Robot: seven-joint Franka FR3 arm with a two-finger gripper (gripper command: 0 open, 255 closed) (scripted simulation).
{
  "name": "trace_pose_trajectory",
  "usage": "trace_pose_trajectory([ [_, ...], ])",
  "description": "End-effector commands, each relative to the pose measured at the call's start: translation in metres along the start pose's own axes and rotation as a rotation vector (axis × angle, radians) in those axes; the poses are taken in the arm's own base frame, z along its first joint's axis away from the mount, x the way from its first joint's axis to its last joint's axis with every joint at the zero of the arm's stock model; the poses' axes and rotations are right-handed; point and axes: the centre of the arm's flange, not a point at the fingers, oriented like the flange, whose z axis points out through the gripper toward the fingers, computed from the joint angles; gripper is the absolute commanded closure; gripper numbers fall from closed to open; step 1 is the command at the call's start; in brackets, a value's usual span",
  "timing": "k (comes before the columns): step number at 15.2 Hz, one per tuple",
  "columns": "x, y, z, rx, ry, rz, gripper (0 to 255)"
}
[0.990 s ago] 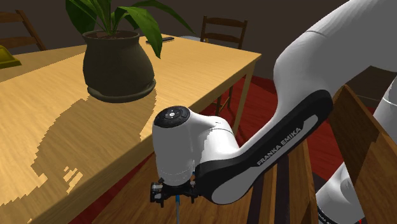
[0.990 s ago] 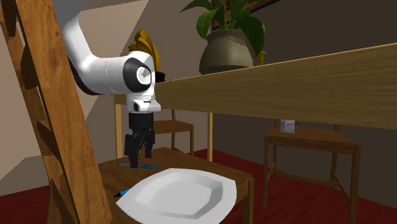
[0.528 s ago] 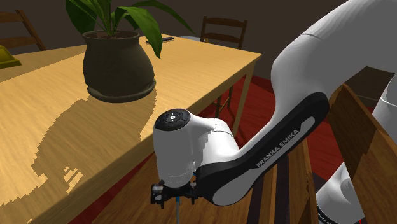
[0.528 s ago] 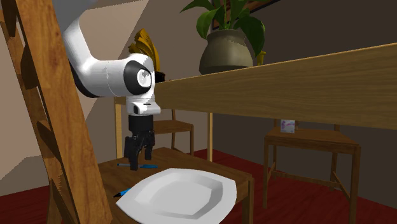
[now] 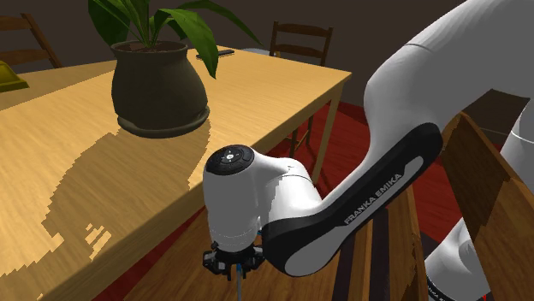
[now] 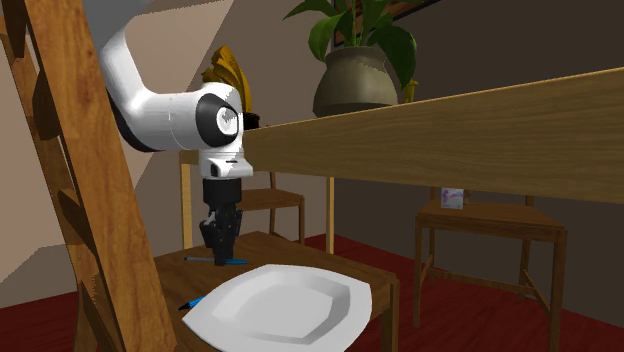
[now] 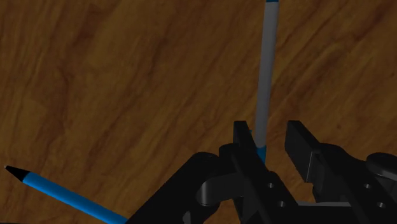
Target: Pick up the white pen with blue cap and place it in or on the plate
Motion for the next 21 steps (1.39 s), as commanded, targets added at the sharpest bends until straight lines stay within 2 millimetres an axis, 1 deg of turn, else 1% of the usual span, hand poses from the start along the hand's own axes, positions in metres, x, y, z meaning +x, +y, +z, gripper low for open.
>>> trace_pose_trajectory([
  [1, 0.003, 0.002, 0.007, -0.010, -0.008, 0.004, 255],
  [3, 0.001, 0.005, 0.004, -0.010, -0.007, 0.004, 255],
  [21, 0.001, 0.005, -0.090, -0.010, -0.007, 0.004, 255],
])
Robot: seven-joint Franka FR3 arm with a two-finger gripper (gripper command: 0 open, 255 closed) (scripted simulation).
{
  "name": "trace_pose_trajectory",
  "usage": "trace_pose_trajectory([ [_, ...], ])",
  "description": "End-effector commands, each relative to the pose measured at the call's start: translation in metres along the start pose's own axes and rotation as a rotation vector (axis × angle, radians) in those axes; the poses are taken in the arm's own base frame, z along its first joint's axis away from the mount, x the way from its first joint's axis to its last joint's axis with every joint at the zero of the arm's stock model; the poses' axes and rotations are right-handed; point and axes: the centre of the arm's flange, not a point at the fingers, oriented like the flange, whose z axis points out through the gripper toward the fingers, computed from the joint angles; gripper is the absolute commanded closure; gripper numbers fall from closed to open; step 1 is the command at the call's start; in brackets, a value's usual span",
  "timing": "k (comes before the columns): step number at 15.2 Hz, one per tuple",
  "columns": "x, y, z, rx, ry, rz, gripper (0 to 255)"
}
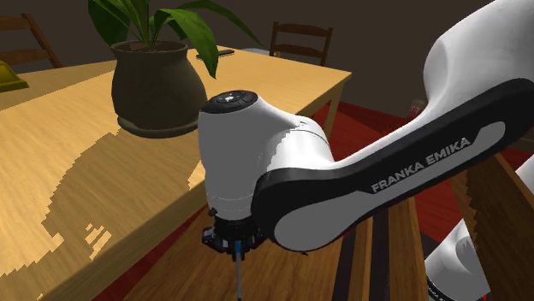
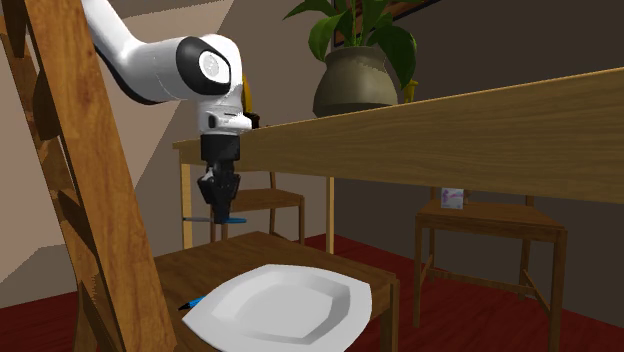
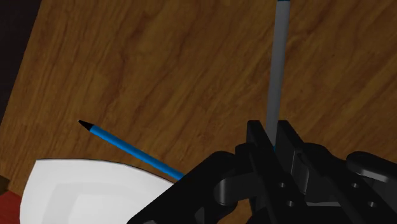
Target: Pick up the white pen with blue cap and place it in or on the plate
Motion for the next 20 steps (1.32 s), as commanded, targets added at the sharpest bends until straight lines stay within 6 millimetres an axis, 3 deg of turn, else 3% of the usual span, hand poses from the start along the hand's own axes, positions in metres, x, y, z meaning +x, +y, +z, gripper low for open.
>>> trace_pose_trajectory([
  [1, 0.011, 0.009, -0.004, 0.000, -0.001, 0.000, 255],
  [19, 0.194, 0.159, -0.012, 0.000, -0.001, 0.000, 255],
  [20, 0.197, 0.161, -0.012, 0.000, -0.001, 0.000, 255],
])
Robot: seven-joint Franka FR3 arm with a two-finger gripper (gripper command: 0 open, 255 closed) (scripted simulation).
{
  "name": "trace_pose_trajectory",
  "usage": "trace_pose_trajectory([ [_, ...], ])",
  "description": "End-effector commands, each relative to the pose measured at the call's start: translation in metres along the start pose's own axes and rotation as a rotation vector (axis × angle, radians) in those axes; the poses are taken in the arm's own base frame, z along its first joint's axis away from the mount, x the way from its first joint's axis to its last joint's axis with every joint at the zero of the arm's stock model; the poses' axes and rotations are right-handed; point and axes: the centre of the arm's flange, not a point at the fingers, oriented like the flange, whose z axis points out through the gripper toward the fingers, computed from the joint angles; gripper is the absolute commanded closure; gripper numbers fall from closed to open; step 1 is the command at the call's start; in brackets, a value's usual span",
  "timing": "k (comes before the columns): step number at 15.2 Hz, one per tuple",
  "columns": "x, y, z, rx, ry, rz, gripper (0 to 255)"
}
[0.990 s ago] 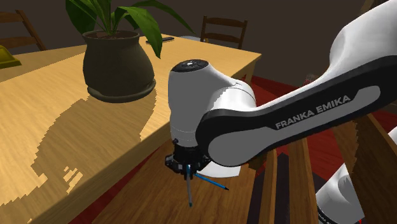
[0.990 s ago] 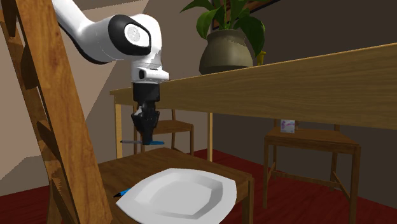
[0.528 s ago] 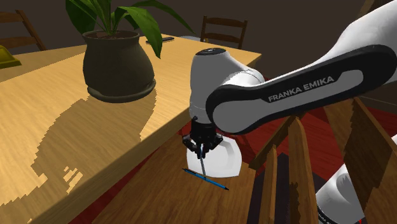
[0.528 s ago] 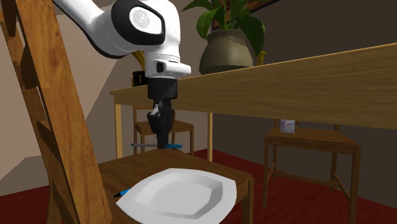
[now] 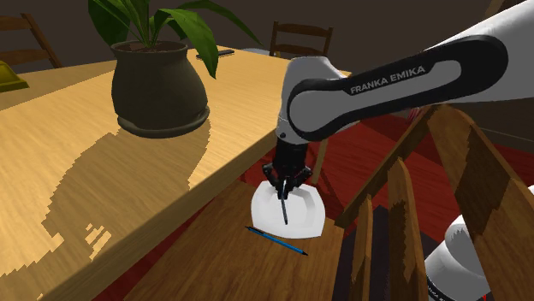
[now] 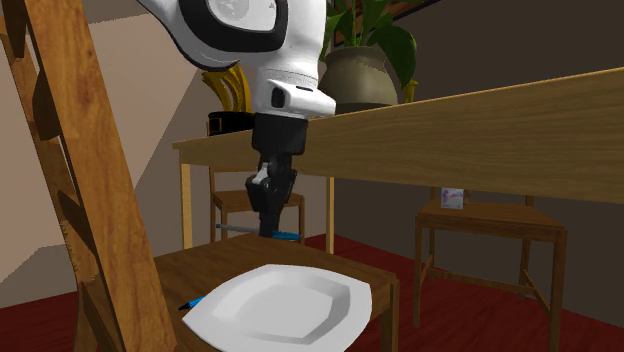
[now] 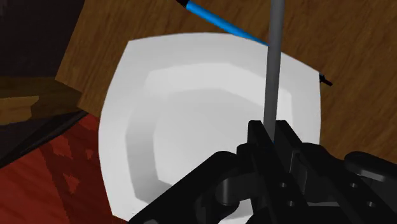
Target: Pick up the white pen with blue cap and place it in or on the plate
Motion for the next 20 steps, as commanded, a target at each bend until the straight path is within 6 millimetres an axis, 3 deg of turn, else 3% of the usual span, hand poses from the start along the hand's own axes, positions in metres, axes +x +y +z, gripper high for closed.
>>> trace_pose_trajectory([
  [1, 0.031, 0.016, 0.001, -0.093, 0.147, -0.085, 255],
  [15, 0.043, 0.021, 0.074, -0.093, 0.147, -0.085, 255],
  [20, 0.043, 0.021, 0.074, -0.093, 0.147, -0.085, 255],
])
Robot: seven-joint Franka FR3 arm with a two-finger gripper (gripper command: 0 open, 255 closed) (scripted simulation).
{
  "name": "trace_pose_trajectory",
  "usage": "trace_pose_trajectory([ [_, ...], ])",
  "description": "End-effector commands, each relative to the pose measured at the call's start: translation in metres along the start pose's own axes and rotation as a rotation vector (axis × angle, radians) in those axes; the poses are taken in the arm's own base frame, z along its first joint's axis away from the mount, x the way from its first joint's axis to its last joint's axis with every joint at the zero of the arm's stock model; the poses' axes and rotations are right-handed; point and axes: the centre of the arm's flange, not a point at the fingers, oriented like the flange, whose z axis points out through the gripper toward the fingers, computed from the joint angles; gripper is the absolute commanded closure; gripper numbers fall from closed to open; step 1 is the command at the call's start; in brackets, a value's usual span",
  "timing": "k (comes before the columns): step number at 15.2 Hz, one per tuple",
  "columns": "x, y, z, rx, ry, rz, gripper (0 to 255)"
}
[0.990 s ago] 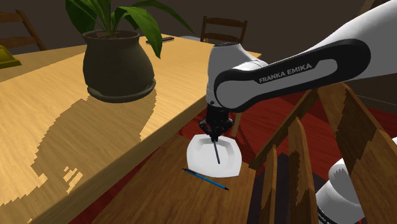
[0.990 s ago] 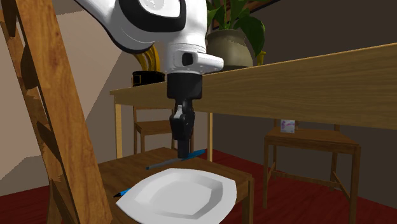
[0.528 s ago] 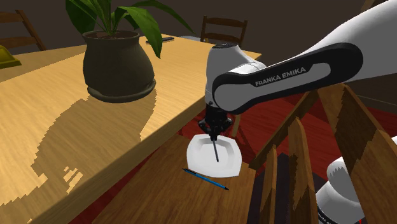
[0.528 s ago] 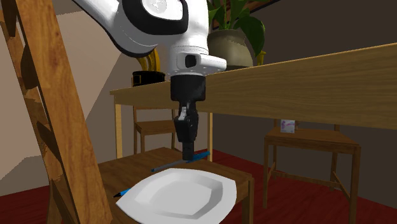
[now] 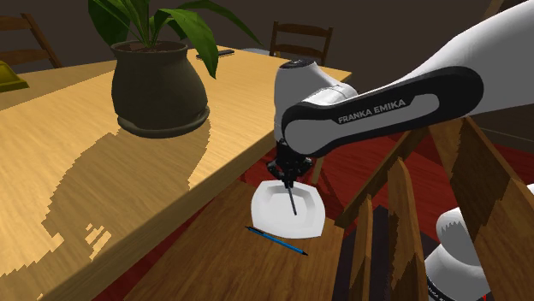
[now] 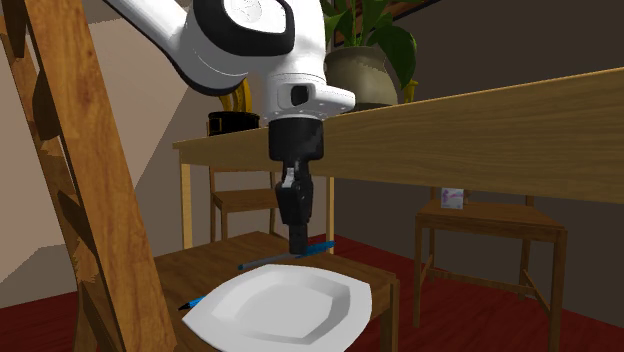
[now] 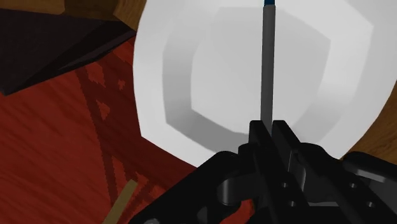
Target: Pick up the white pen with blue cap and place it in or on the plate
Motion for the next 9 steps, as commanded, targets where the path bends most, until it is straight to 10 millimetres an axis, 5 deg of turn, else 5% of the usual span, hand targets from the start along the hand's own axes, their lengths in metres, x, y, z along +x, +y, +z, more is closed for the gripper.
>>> trace_pose_trajectory([
  [1, 0.005, 0.010, 0.072, 0.075, -0.047, 0.021, 255],
  [2, 0.005, 0.010, 0.072, 0.075, -0.047, 0.021, 255],
  [3, -0.001, 0.008, 0.063, 0.071, -0.045, 0.023, 0],
  [6, 0.004, -0.004, 0.051, 0.076, -0.048, 0.021, 0],
  [8, 0.005, 0.010, 0.072, 0.075, -0.047, 0.021, 0],
  [9, 0.006, 0.011, 0.059, 0.075, -0.047, 0.021, 0],
])
